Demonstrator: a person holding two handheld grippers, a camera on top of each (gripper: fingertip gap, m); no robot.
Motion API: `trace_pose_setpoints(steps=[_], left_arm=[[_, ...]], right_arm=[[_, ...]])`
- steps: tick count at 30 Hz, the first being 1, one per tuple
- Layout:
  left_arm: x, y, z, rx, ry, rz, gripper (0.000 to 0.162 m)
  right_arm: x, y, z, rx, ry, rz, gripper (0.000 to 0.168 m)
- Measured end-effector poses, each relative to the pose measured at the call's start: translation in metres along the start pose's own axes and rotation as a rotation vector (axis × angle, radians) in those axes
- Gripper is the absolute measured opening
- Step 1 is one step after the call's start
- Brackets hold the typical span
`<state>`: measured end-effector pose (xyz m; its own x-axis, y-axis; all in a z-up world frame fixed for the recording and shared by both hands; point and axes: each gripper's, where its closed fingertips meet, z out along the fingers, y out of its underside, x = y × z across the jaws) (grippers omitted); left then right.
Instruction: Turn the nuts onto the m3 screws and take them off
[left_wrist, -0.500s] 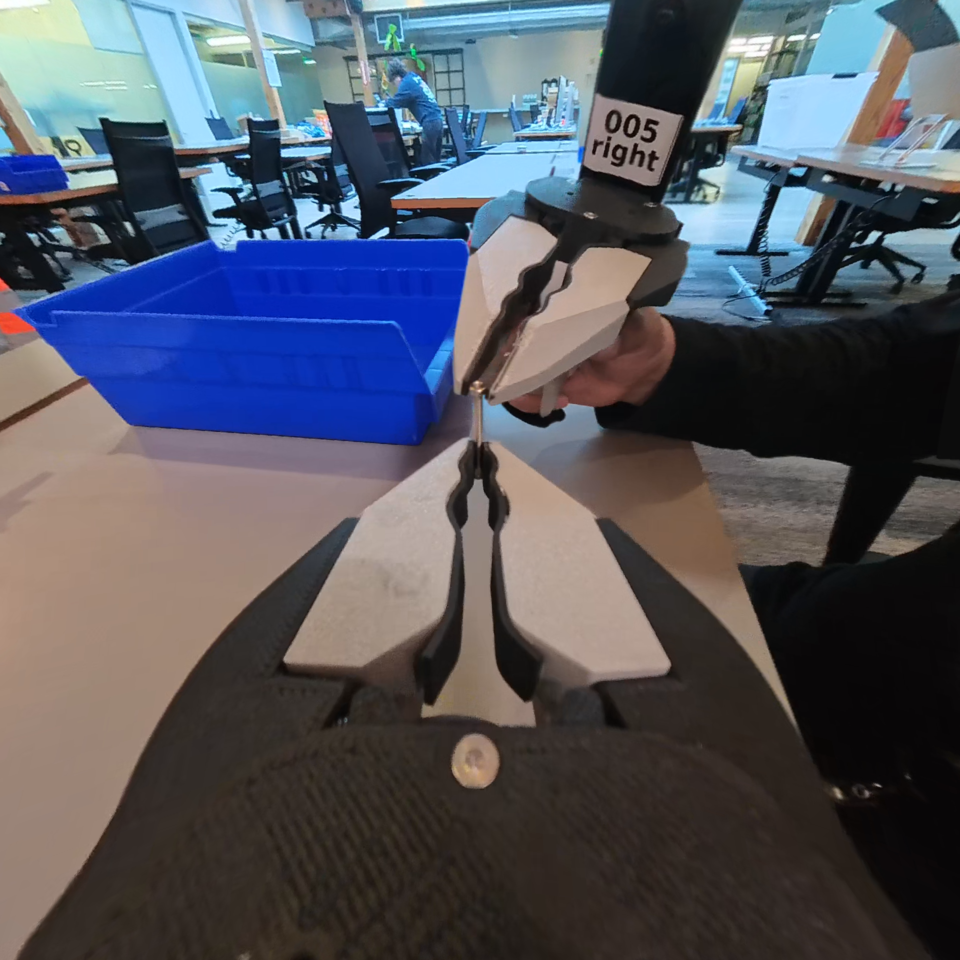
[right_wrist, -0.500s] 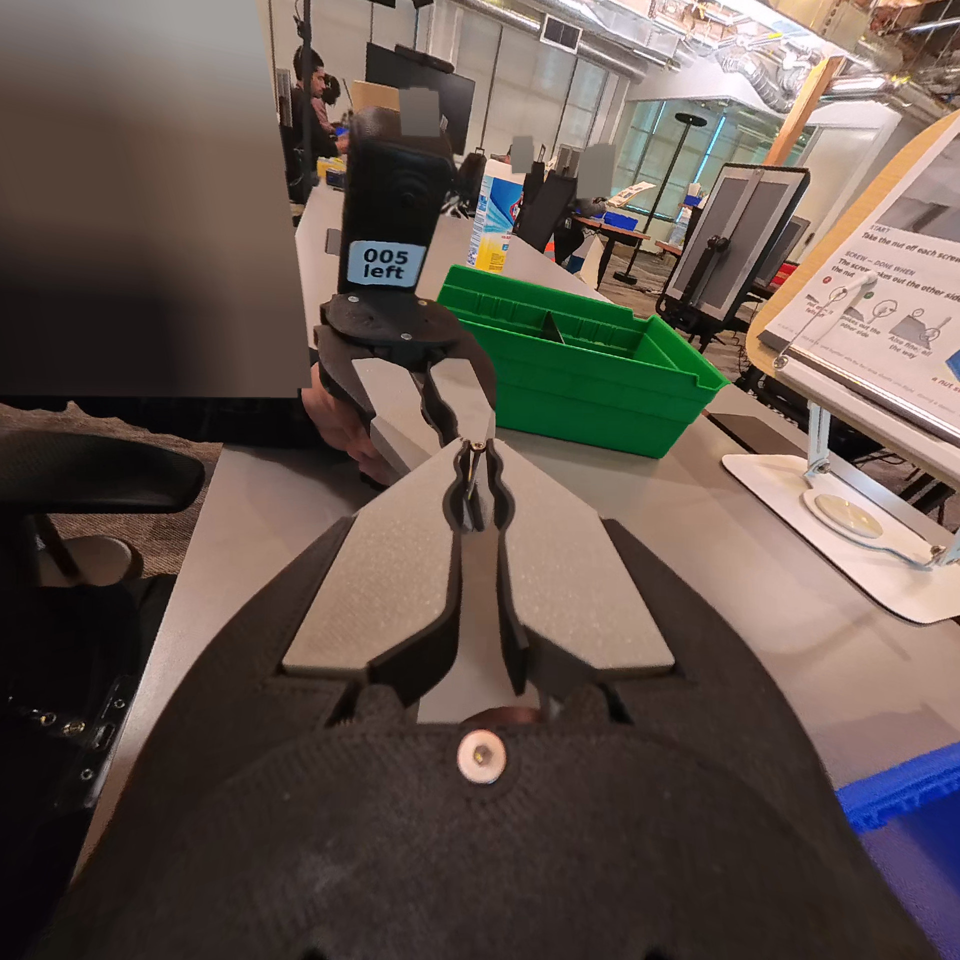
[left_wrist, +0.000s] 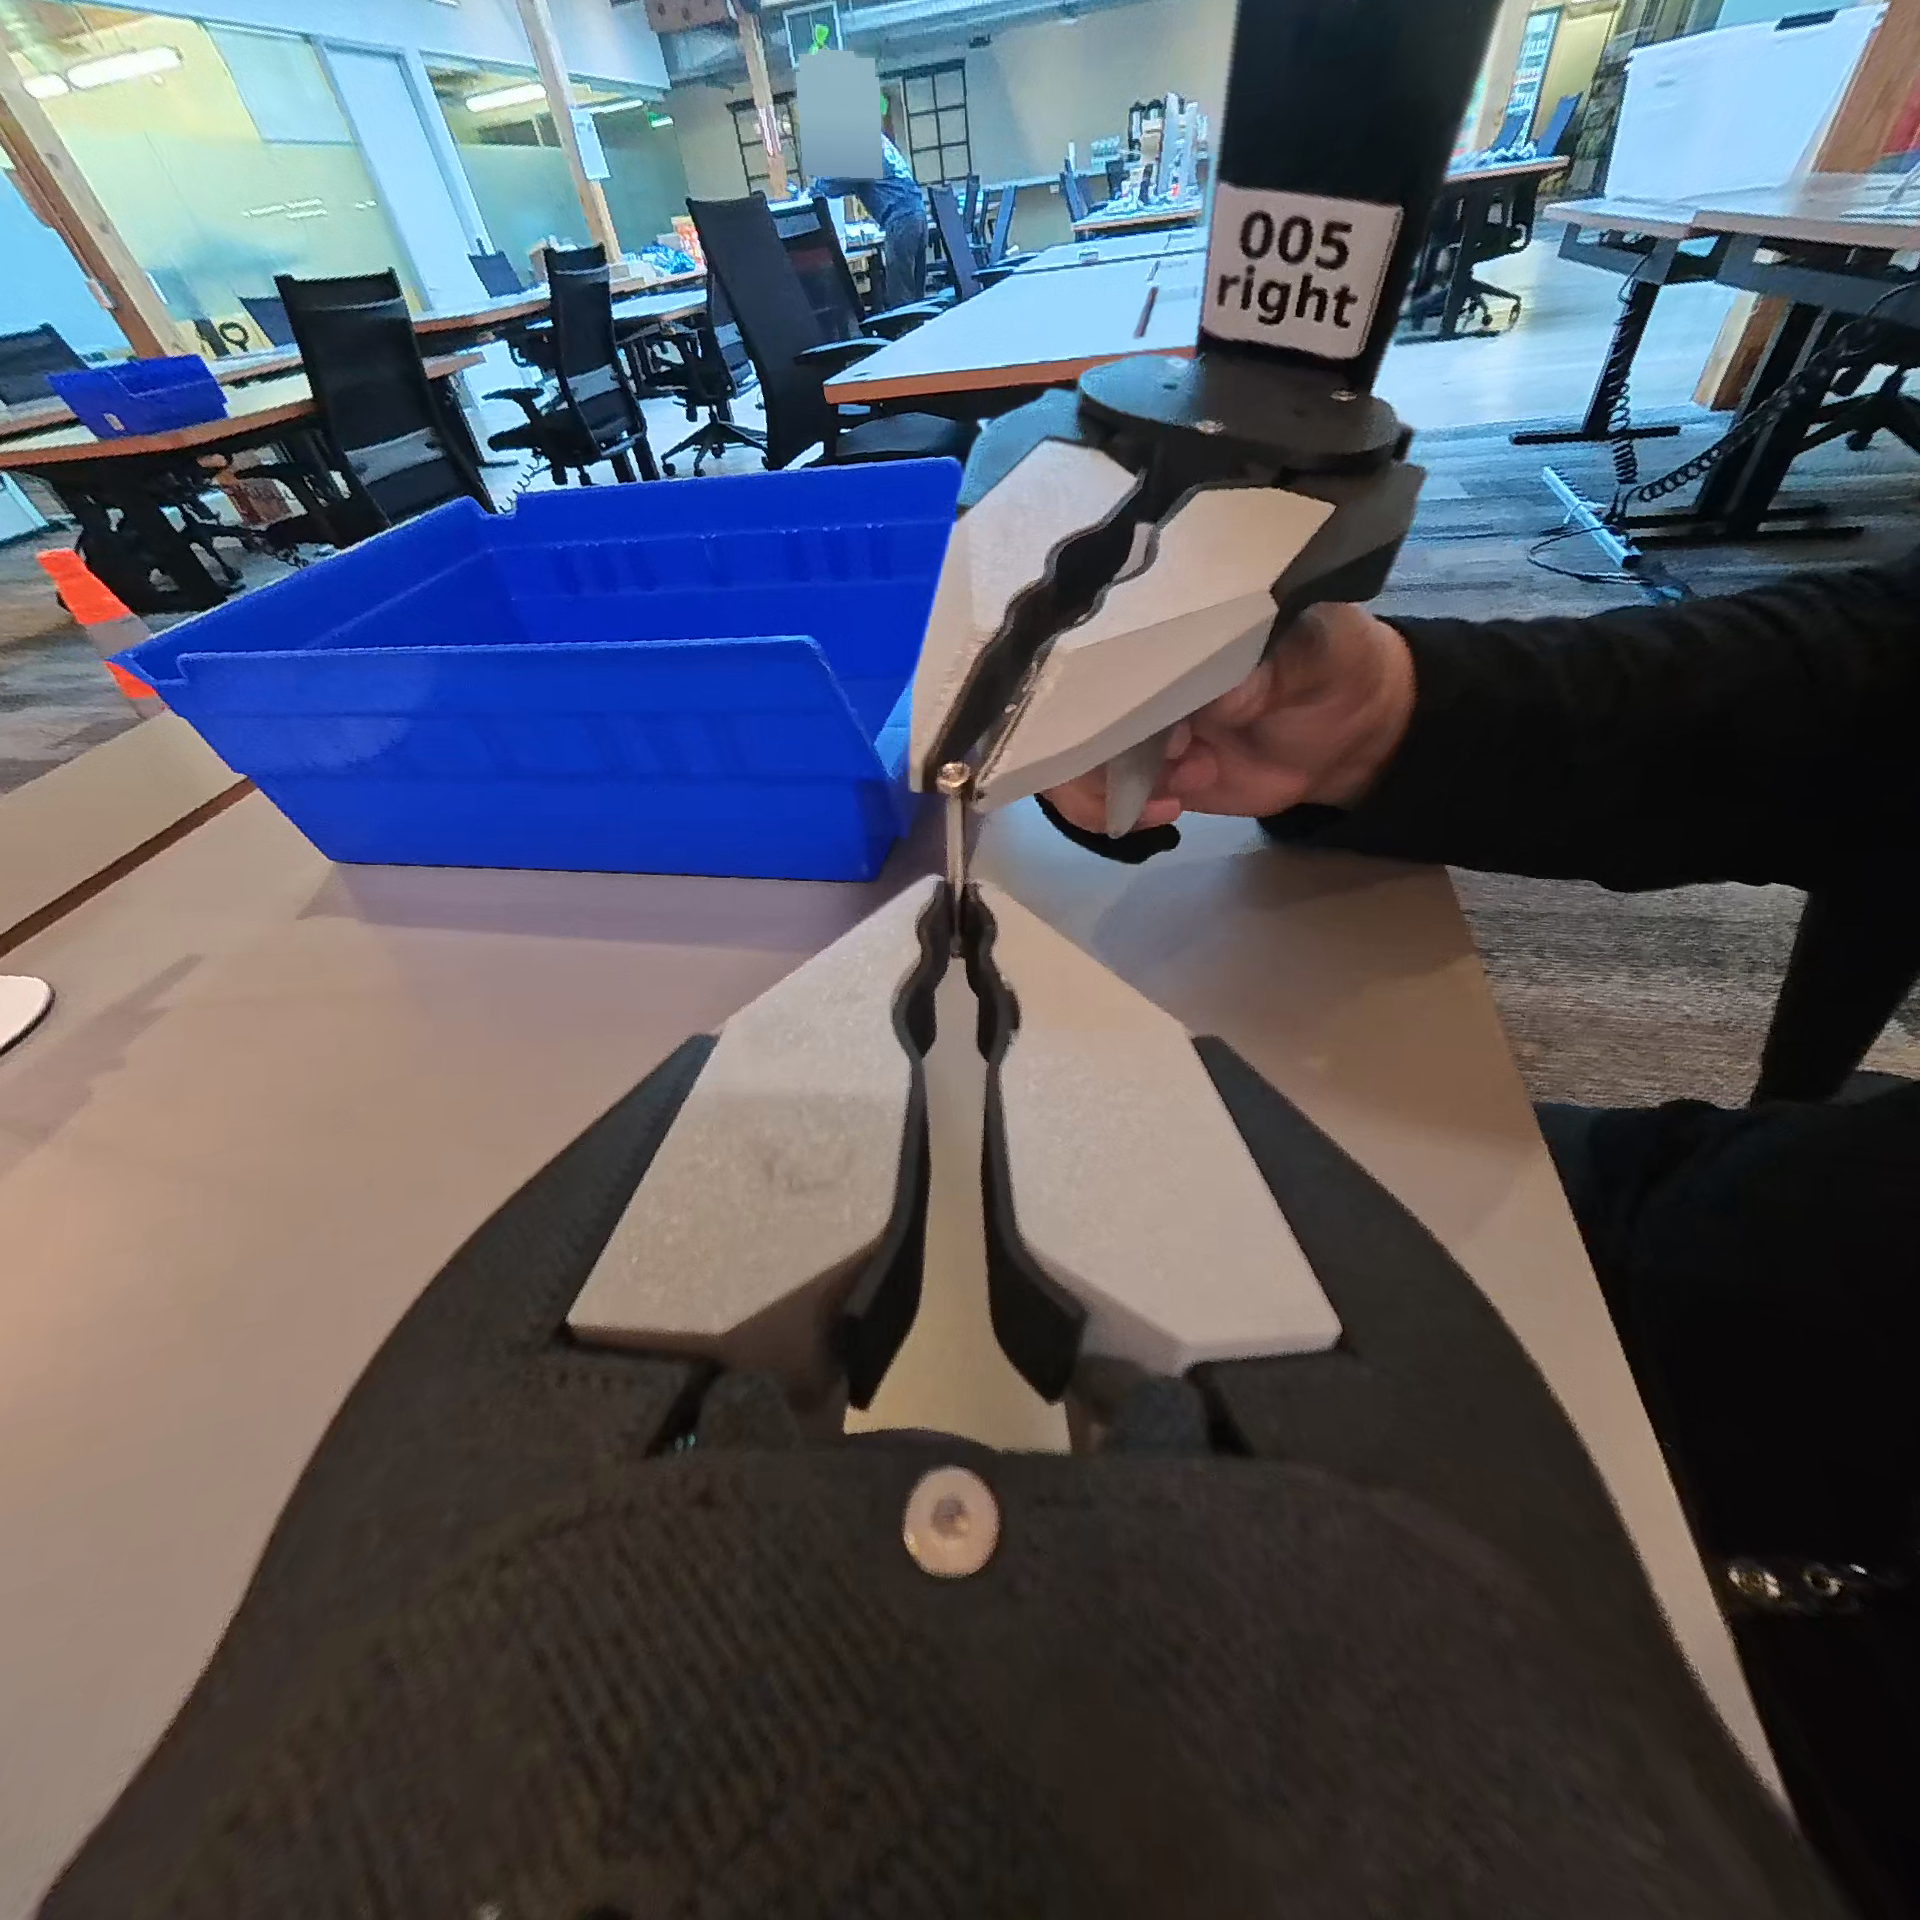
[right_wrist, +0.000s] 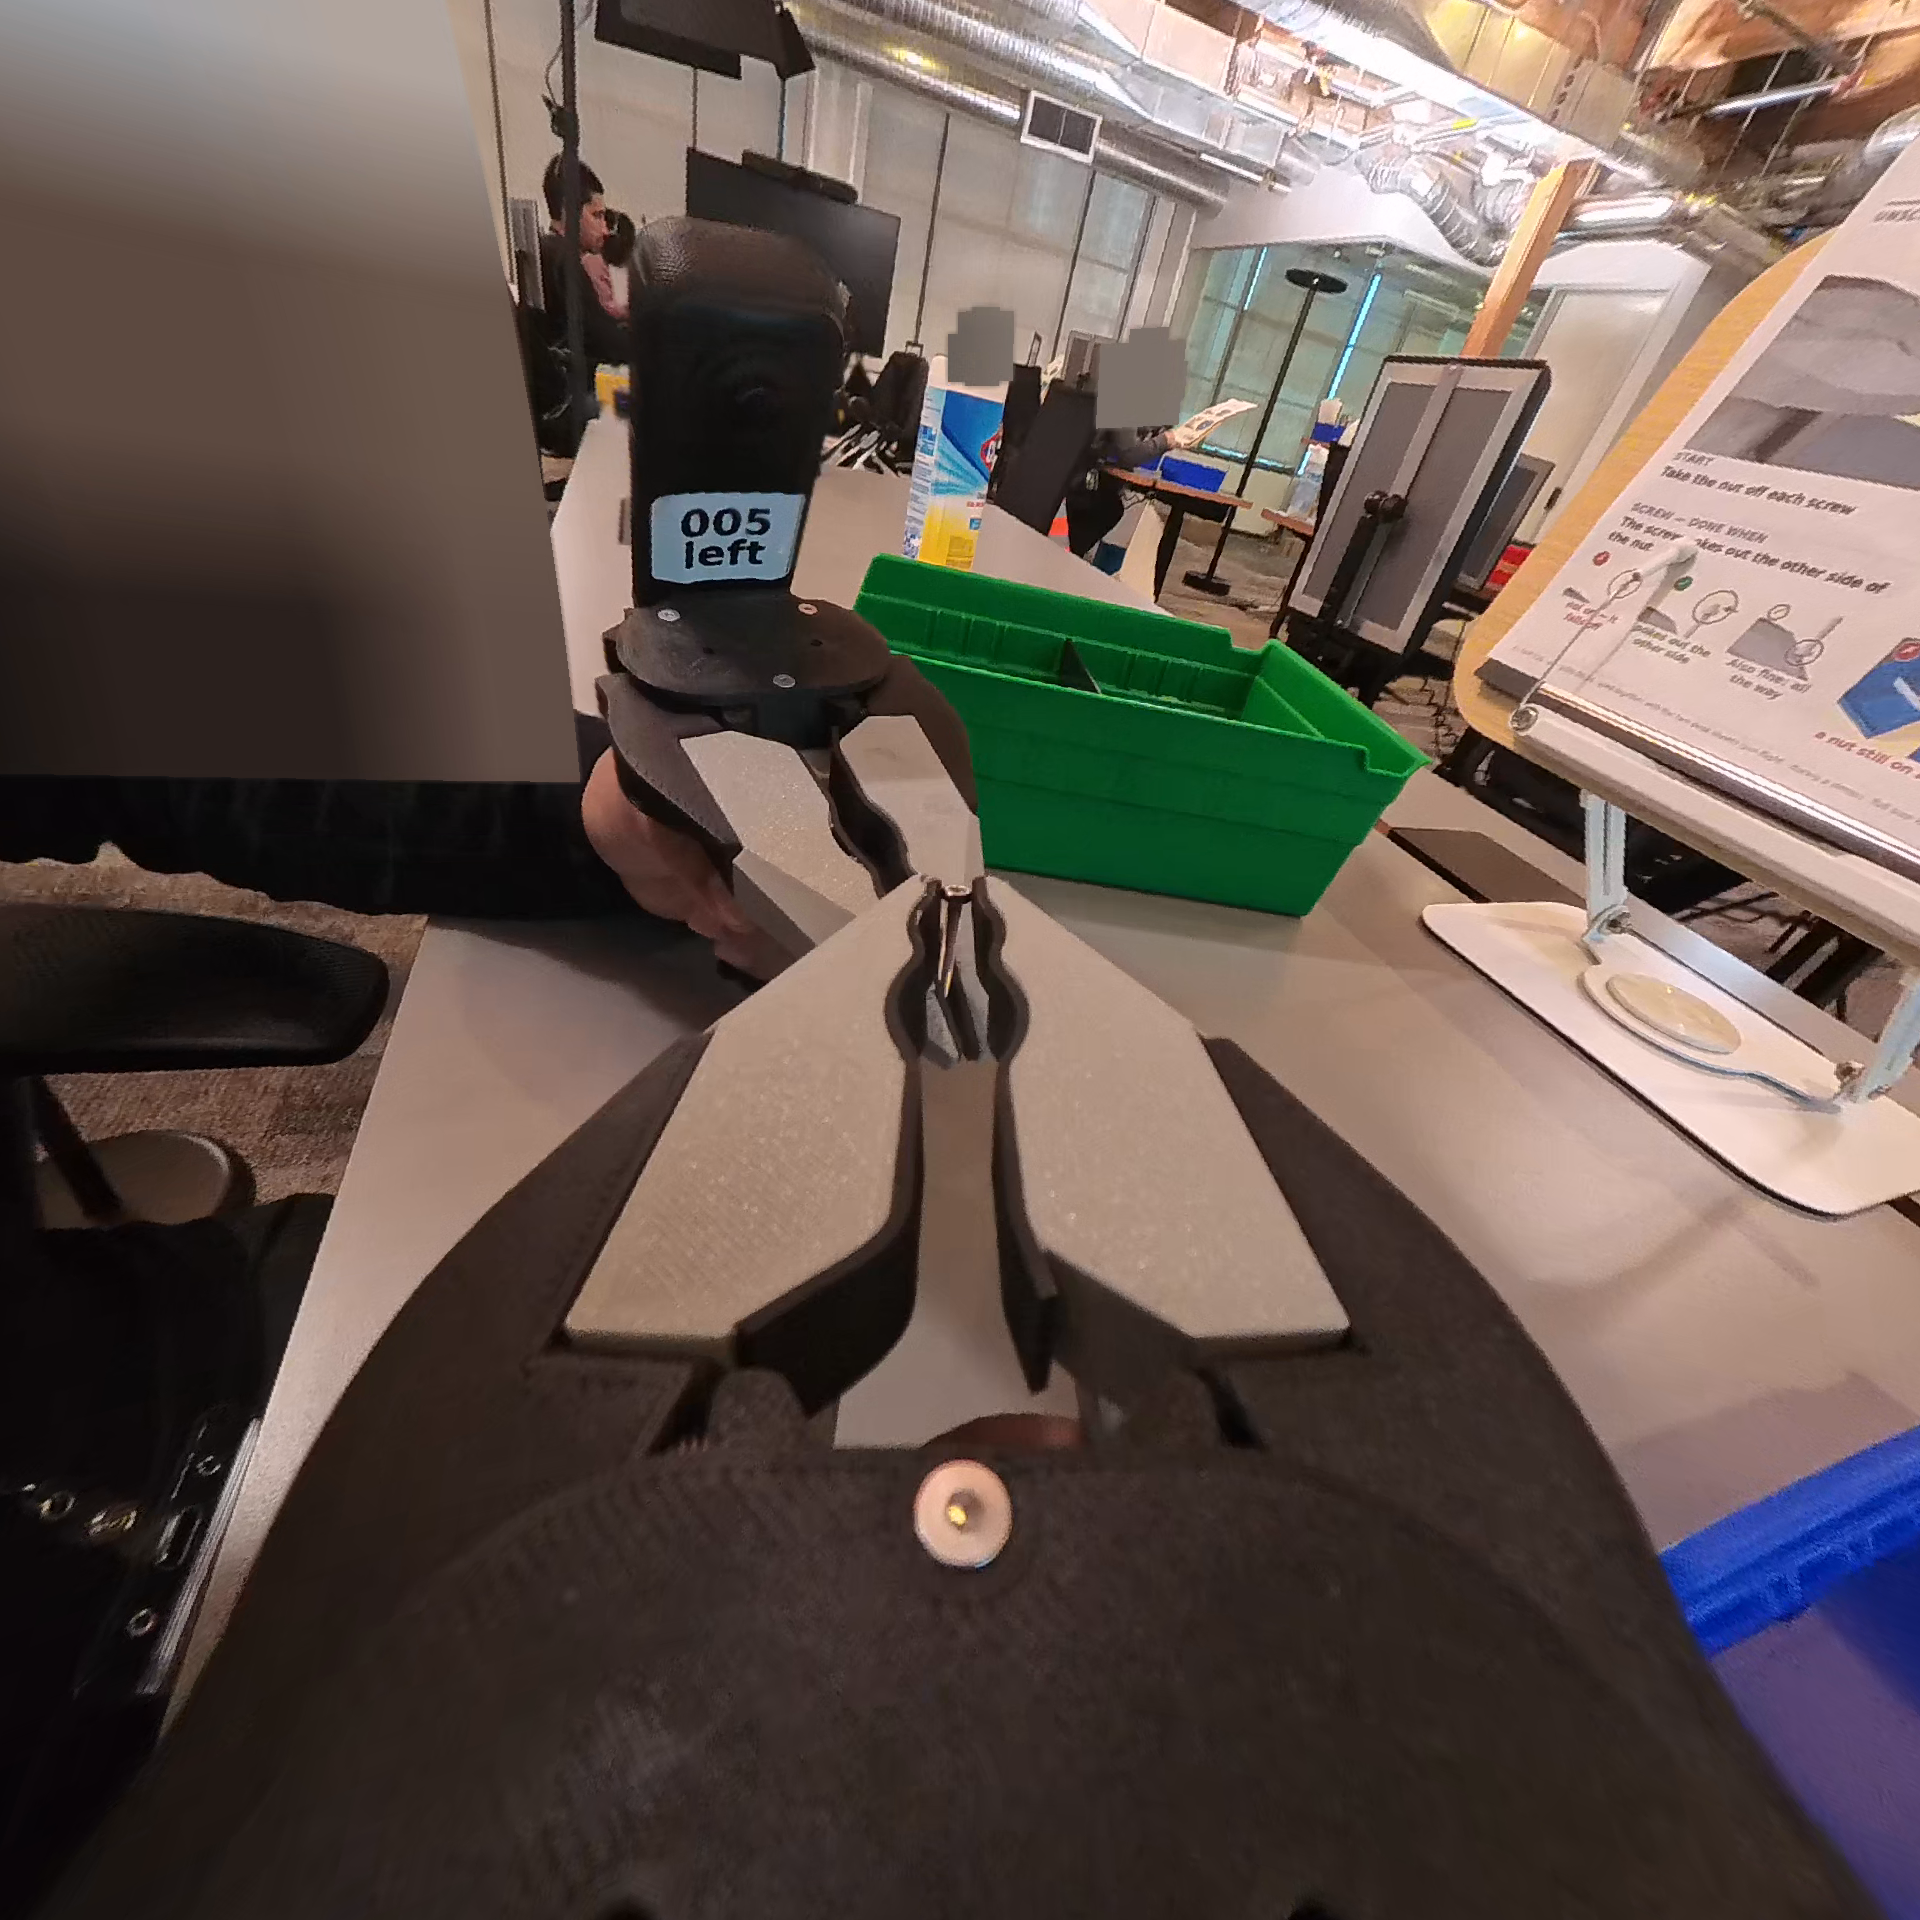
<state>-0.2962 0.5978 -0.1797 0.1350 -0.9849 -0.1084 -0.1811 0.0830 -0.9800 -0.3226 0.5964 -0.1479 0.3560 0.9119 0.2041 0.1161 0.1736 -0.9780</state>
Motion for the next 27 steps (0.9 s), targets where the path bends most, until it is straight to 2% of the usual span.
trace_pose_setpoints(steps=[7, 13, 19, 27], left_arm=[[-0.001, -0.003, 0.000, 0.016, -0.005, -0.025, 0.000], [0.000, -0.007, -0.003, 0.049, 0.043, -0.114, 0.000], [-0.006, -0.007, -0.004, 0.044, 0.001, -0.105, 0.000], [-0.015, 0.003, -0.001, -0.013, -0.082, -0.058, 0.000]], right_arm=[[0.003, -0.003, 0.000, 0.041, 0.129, -0.027, 0.002], [0.005, -0.007, 0.003, 0.051, 0.220, -0.062, 0.002], [0.010, -0.007, 0.006, 0.063, 0.250, 0.034, 0.002], [0.016, 0.003, 0.007, 0.015, 0.353, 0.060, 0.002]])
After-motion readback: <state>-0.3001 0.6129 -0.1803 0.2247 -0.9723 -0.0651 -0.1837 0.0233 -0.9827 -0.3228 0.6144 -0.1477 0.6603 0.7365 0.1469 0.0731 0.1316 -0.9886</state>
